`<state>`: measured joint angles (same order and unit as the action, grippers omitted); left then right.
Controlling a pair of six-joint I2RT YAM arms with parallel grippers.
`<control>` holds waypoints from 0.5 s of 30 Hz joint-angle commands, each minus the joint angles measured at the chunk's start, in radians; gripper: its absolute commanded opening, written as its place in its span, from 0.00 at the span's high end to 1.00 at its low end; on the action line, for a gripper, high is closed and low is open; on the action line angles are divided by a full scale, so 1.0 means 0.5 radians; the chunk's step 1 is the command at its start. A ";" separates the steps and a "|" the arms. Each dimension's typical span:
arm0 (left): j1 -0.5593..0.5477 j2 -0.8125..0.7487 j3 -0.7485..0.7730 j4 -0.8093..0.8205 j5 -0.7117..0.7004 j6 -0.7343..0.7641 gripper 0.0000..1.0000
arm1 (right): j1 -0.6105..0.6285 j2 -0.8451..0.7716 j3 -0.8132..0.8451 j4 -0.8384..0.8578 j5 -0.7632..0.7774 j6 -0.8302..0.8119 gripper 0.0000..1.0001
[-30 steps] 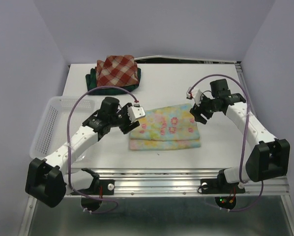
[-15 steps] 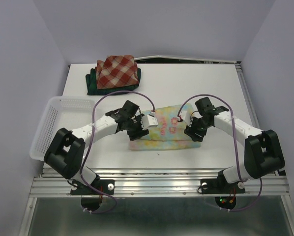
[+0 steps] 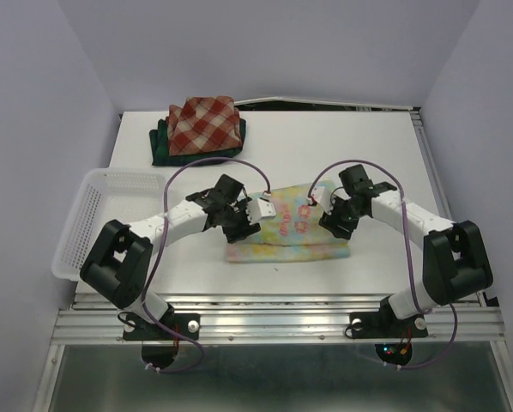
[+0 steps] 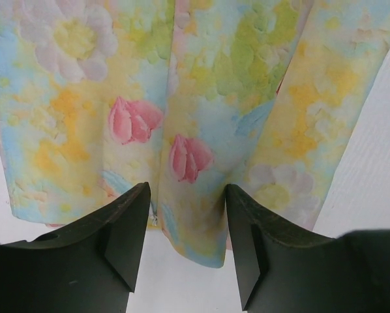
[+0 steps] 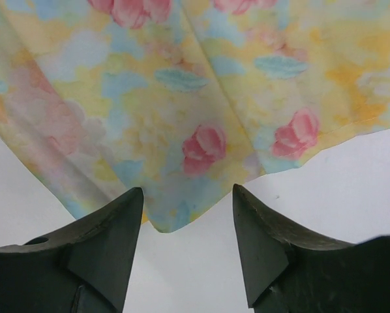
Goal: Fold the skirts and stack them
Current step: Fold the skirt
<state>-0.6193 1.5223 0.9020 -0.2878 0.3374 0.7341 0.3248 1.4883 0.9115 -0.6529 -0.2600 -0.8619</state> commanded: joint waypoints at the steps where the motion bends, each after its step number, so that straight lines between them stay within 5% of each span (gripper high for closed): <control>1: 0.027 0.036 0.110 0.042 0.043 -0.035 0.40 | 0.001 0.051 0.223 -0.013 -0.094 -0.043 0.37; 15: 0.104 0.177 0.172 0.036 0.135 -0.060 0.46 | 0.001 0.251 0.107 -0.001 -0.091 -0.166 0.47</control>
<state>-0.5739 1.6070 0.9531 -0.2729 0.3740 0.7055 0.3248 1.6238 1.0092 -0.6540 -0.2836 -0.9138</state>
